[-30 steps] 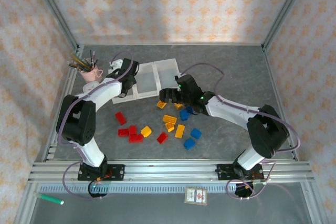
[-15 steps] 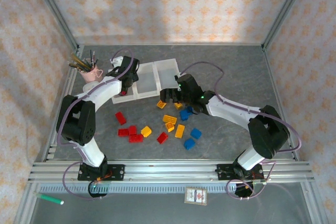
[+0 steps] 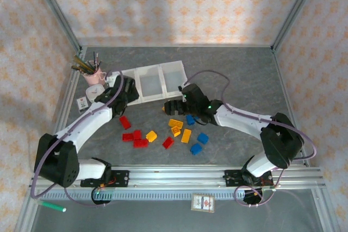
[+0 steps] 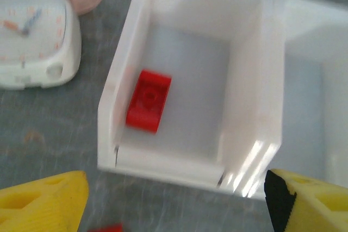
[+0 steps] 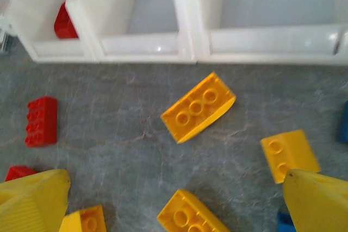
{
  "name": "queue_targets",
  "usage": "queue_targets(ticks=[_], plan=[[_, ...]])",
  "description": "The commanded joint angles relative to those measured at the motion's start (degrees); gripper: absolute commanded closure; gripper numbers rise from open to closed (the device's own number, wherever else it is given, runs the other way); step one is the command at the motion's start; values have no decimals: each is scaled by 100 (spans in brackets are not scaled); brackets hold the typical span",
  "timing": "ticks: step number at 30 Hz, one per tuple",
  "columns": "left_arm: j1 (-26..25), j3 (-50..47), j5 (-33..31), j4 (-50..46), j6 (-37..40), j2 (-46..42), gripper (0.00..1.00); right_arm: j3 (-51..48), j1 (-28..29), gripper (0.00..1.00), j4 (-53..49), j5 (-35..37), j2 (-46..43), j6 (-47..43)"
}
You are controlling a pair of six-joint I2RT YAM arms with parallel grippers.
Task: Sort the legos into containers by color
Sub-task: Pick up the lego from the middle-left of the table.
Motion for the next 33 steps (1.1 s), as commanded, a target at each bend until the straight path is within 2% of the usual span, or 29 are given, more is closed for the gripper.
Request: queue_targets(ticks=[1,9,14,24,33], plan=[[-253,-441,-167,-583,-592,-252,12,-13,309,0,162,-8,122,14],[-531,-1205,-231,-697,-1104,-376,10,-115,715,0,389,20,388,101],[-542,-1470,49,-354,-1101,-145,12,-162,718,0,457,120,483,88],[-545,-1576,173,281,-1058,384,31,-126,722,0,458,233,585,0],[-545,-1646,28,337,-1093,569,51,-142,720,0,458,328,601,-20]])
